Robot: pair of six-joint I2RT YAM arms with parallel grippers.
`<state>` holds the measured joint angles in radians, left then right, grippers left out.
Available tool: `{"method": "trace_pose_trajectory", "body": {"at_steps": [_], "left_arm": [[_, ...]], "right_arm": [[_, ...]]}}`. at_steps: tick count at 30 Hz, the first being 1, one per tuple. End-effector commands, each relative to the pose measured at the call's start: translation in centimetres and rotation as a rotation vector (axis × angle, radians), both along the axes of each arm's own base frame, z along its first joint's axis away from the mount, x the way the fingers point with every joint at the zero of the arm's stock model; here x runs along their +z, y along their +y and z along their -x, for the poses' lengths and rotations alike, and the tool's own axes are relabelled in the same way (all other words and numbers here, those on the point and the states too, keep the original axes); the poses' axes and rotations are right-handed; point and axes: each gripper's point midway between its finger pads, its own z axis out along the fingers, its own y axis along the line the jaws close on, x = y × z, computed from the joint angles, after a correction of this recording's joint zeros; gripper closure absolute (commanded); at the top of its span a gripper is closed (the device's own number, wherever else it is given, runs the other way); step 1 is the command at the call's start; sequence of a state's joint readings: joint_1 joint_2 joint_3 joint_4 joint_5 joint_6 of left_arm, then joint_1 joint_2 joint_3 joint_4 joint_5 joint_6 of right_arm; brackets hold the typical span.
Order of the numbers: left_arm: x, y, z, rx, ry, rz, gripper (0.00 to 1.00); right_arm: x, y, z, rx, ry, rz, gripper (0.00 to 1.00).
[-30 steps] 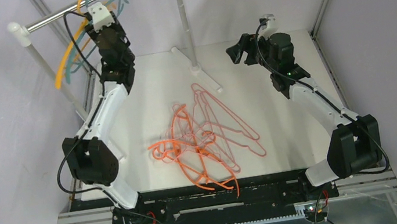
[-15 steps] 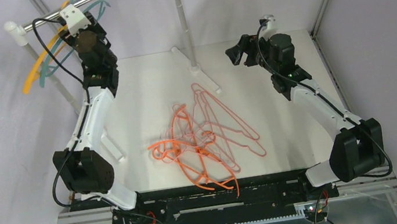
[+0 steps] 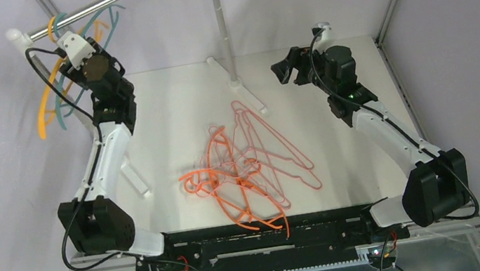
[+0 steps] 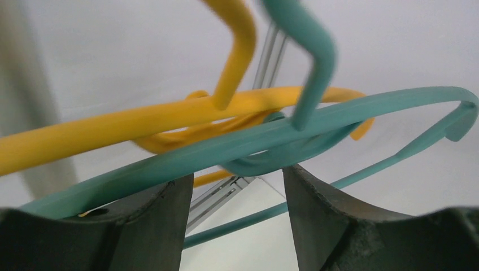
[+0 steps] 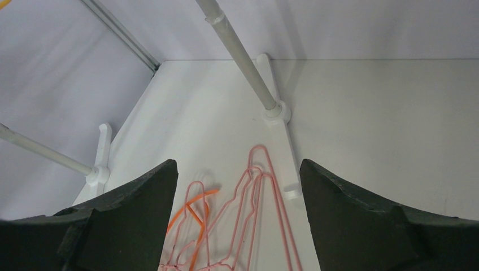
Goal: Organize the hangers
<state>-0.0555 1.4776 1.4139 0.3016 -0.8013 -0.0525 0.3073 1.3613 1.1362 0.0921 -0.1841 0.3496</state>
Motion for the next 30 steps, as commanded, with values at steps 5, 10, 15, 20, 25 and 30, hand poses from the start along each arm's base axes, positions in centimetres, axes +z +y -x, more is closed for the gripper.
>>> {"method": "trace_pose_trajectory", "body": {"at_steps": [5,10,15,20,25,30], "left_arm": [[1.3,2.3,5.4,0.121,-0.094,0.035,0.36],[1.4,1.9,6.1,0.079,-0.08,0.027,0.3],[1.0,-0.9,5.3,-0.123,-0.037,0.014,0.08],[0.0,-3.6,5.8,-0.291,-0.011,0.025,0.0],[-1.4,-5.7,6.7,-0.409,0.015,0.068,0.01],[-3.2,-8.6,7.3,-0.547,0.072,0.092,0.01]], "right_arm": [[1.7,0.4,1.1,0.004,-0.053,-0.02,0.13],[1.5,0.0,1.7,-0.01,-0.053,-0.019,0.12],[1.7,-0.1,2.2,-0.018,-0.051,-0.019,0.1],[2.2,-0.2,3.0,-0.03,-0.056,-0.011,0.1],[2.5,-0.1,3.6,-0.033,-0.07,-0.018,0.09],[2.1,0.0,3.9,-0.046,-0.054,-0.003,0.08]]}}
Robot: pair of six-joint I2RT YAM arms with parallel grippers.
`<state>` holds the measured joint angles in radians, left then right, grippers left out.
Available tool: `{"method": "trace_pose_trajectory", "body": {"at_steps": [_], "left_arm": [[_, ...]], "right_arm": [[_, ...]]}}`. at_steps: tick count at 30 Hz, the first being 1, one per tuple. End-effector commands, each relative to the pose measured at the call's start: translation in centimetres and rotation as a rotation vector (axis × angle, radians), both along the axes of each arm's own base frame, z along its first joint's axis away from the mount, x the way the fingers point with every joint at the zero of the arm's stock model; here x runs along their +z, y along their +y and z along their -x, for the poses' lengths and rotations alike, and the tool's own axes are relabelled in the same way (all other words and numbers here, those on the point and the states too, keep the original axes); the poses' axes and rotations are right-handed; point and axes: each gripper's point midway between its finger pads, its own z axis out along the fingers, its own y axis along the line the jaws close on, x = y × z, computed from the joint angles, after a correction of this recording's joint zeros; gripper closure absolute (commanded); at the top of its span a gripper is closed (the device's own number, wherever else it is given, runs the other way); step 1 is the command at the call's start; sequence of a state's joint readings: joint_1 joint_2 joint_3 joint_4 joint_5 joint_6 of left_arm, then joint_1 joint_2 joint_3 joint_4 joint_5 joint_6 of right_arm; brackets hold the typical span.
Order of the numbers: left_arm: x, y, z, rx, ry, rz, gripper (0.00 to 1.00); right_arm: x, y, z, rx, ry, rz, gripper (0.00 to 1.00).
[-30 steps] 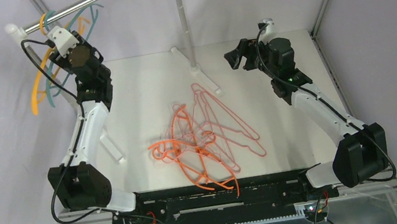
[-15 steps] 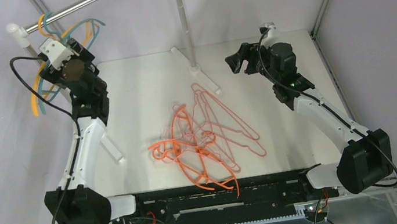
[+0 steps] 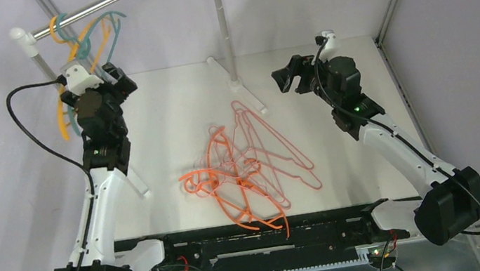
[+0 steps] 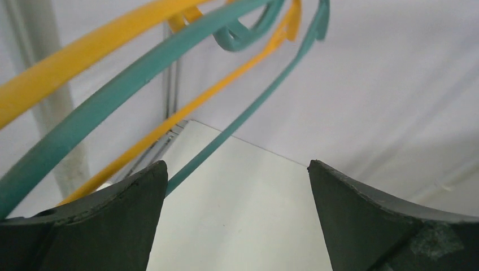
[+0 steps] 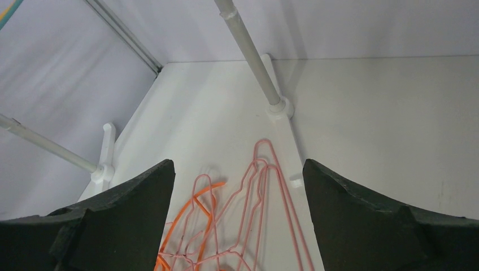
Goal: Organize the hangers
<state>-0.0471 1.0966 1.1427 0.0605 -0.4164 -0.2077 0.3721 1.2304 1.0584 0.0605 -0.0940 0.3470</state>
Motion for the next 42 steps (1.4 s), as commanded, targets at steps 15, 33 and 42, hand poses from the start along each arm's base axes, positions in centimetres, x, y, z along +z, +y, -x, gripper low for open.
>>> {"method": "trace_pose_trajectory", "body": {"at_steps": [15,33,42], "left_arm": [[1.7,-12.2,1.5,-0.523,0.018,-0.062,0.0],[3.2,-13.0,0.4,-0.511,0.015,-0.118,0.0],[-4.6,-19.0,0.3,-0.629,0.189,-0.133,0.01]], "right_arm": [[0.3,0.2,1.9,-0.004,-0.017,0.049,0.07],[-1.3,-0.5,2.2,-0.012,0.001,0.067,0.07],[-3.1,-0.3,2.1,0.006,0.044,0.11,0.07]]}}
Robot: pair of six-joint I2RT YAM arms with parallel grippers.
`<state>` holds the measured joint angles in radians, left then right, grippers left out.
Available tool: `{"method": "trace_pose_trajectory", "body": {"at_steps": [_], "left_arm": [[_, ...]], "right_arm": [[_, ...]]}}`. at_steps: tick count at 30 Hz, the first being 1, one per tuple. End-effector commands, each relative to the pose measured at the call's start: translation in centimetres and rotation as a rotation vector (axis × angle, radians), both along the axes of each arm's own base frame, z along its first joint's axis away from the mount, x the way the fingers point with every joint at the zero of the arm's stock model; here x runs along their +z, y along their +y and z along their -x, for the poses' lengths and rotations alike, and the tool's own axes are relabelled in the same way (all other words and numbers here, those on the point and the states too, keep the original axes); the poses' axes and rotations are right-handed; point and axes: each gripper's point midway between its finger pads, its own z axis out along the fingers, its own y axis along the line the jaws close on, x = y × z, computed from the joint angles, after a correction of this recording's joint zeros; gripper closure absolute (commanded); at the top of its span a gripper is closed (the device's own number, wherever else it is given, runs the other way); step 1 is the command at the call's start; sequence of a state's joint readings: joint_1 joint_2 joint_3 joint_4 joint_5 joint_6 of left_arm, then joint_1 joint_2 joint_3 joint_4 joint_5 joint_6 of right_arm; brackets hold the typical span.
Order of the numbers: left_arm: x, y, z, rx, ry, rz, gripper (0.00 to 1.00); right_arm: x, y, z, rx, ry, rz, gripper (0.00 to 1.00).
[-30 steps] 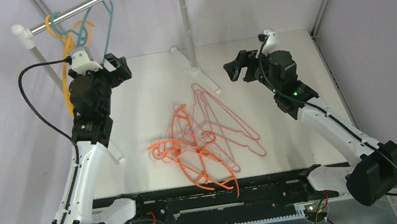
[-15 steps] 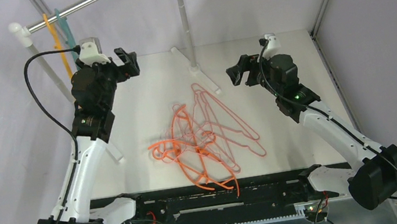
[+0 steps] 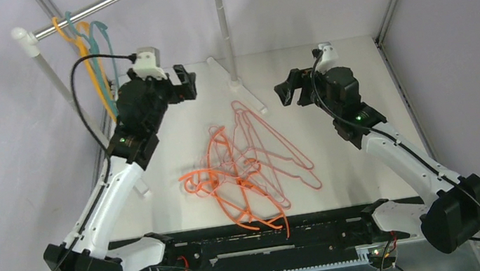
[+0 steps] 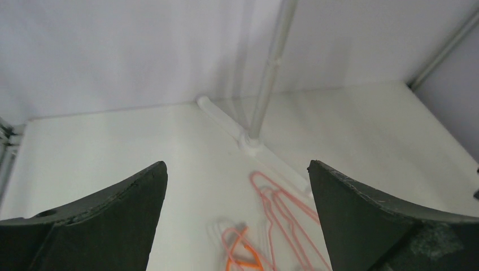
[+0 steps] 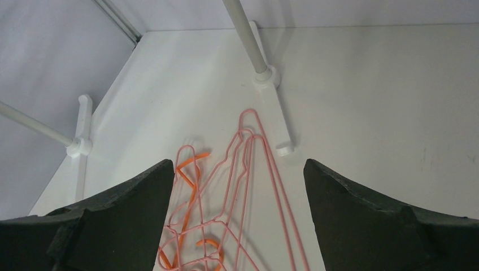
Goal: Organize the hangers
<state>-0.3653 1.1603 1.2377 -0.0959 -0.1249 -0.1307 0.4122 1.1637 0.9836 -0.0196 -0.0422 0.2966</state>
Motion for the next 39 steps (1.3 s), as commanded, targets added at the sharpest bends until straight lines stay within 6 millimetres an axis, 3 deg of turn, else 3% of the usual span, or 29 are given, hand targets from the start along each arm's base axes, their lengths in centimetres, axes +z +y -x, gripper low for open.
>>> {"method": "trace_pose_trajectory", "body": {"at_steps": [1,6,11,14,18,22,27,33,39], "left_arm": [[-3.7,-2.2,0.0,-0.028,0.07,-0.03,0.0],[-7.8,-4.0,0.6,-0.037,0.131,-0.01,0.01],[-13.6,-4.8,2.1,-0.003,0.229,-0.02,0.01],[-16.9,-3.8,3.3,0.055,0.271,-0.003,0.01],[-19.7,-0.7,5.0,0.176,0.284,0.014,0.0],[-20.3,3.4,6.7,0.356,0.279,0.037,0.0],[-21.1,6.1,8.4,0.471,0.275,0.056,0.0],[-23.3,7.4,9.4,0.52,0.302,0.042,0.0],[-24.5,7.8,9.9,0.524,0.307,0.033,0.0]], "right_arm": [[-0.5,0.0,-0.2,0.011,0.0,0.032,0.07],[-3.5,0.8,0.2,0.032,0.081,0.097,0.1],[-7.3,3.1,0.8,0.11,0.145,0.185,0.15],[-9.9,4.7,1.7,0.176,0.208,0.226,0.26],[-13.0,7.7,4.4,0.265,0.272,0.307,0.36],[-15.4,11.5,7.8,0.367,0.297,0.378,0.37],[-18.2,13.7,10.6,0.456,0.375,0.387,0.44],[-21.2,14.7,13.5,0.516,0.424,0.453,0.48],[-23.4,14.7,13.8,0.506,0.469,0.48,0.5]]}}
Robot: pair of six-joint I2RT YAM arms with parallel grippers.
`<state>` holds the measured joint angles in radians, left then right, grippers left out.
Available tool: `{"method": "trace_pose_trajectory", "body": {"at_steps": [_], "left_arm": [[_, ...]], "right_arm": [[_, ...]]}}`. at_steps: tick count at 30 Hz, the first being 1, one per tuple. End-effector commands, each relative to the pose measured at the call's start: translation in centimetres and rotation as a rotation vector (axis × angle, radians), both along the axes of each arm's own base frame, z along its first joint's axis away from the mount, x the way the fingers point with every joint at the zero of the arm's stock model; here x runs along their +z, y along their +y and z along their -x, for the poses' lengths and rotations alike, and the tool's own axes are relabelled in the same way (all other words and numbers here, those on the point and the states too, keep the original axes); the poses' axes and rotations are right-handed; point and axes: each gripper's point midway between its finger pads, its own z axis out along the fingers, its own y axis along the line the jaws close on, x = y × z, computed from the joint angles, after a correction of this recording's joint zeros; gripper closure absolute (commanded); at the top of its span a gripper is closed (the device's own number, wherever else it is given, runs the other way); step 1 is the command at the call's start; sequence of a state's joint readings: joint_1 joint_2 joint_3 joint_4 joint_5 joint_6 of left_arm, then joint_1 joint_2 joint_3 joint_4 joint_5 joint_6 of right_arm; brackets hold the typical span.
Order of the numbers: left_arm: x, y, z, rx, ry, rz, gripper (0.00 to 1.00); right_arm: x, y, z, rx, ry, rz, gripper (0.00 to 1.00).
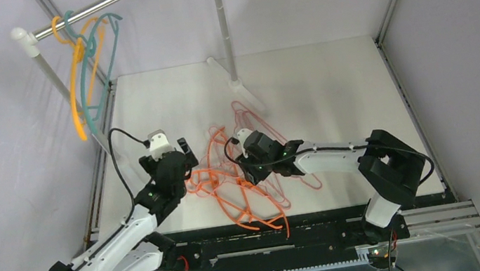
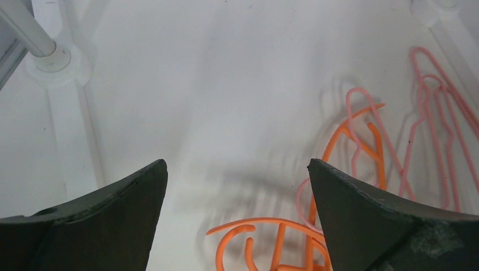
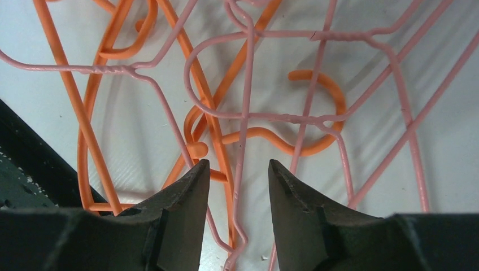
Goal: Organize the hangers
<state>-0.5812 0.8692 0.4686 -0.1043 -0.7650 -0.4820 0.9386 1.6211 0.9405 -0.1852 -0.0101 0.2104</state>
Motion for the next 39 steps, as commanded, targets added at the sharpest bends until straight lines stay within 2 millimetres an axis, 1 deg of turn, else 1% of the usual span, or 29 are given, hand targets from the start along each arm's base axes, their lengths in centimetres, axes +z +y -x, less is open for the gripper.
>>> {"method": "trace_pose_trajectory", "body": {"at_steps": [1,6,12,13,17,18,20,23,25,29,31,33,35,38,39], "left_arm": [[0.4,0.8,0.2,0.046,-0.048,0.03,0.0],[0.0,1.4,0.5,0.058,-0.054,0.024,0.0],[0.1,1.4,0.8,0.051,-0.071,0.037,0.0],[0.1,1.5,0.8,0.052,-0.075,0.037,0.01],[0.3,1.8,0.9,0.059,-0.083,0.034,0.01],[0.3,1.8,0.9,0.059,-0.083,0.034,0.0],[0.4,1.7,0.9,0.057,-0.087,0.039,0.0],[0.4,1.9,1.0,0.062,-0.091,0.041,0.0],[0.4,2.0,1.1,0.068,-0.096,0.041,0.01],[0.5,2.3,1.3,0.077,-0.106,0.048,0.0],[0.7,2.4,1.4,0.083,-0.119,0.056,0.0],[0.9,2.6,1.5,0.092,-0.129,0.06,0.01],[1.0,2.8,1.7,0.102,-0.142,0.069,0.01],[1.2,3.0,1.9,0.105,-0.158,0.083,0.0],[1.2,3.0,1.9,0.107,-0.161,0.086,0.0]], "right_arm": [[-0.6,0.5,-0.1,-0.02,0.005,-0.007,0.5],[-1.6,0.6,0.0,-0.025,0.023,0.004,0.49],[-2.5,0.2,-0.4,-0.043,0.021,0.032,0.51],[-2.6,0.2,-0.4,-0.044,0.024,0.031,0.53],[-2.6,0.4,-0.2,-0.041,0.034,0.024,0.73],[-2.5,0.3,-0.2,-0.041,0.033,0.022,0.79],[-1.8,0.2,-0.4,-0.051,0.018,0.019,0.85],[-0.5,-0.2,-0.5,-0.06,-0.002,0.01,0.87],[0.7,-0.2,-0.5,-0.059,-0.019,-0.009,0.87],[3.8,-0.5,-0.5,-0.064,-0.06,-0.053,0.87],[5.2,-0.8,-0.9,-0.075,-0.086,-0.068,0.88],[6.7,-1.0,-1.4,-0.087,-0.112,-0.09,0.9],[8.4,-1.2,-2.3,-0.116,-0.135,-0.124,1.0],[11.3,-1.1,-3.7,-0.135,-0.148,-0.219,1.0],[12.7,-0.8,-4.0,-0.126,-0.146,-0.268,1.0]]}}
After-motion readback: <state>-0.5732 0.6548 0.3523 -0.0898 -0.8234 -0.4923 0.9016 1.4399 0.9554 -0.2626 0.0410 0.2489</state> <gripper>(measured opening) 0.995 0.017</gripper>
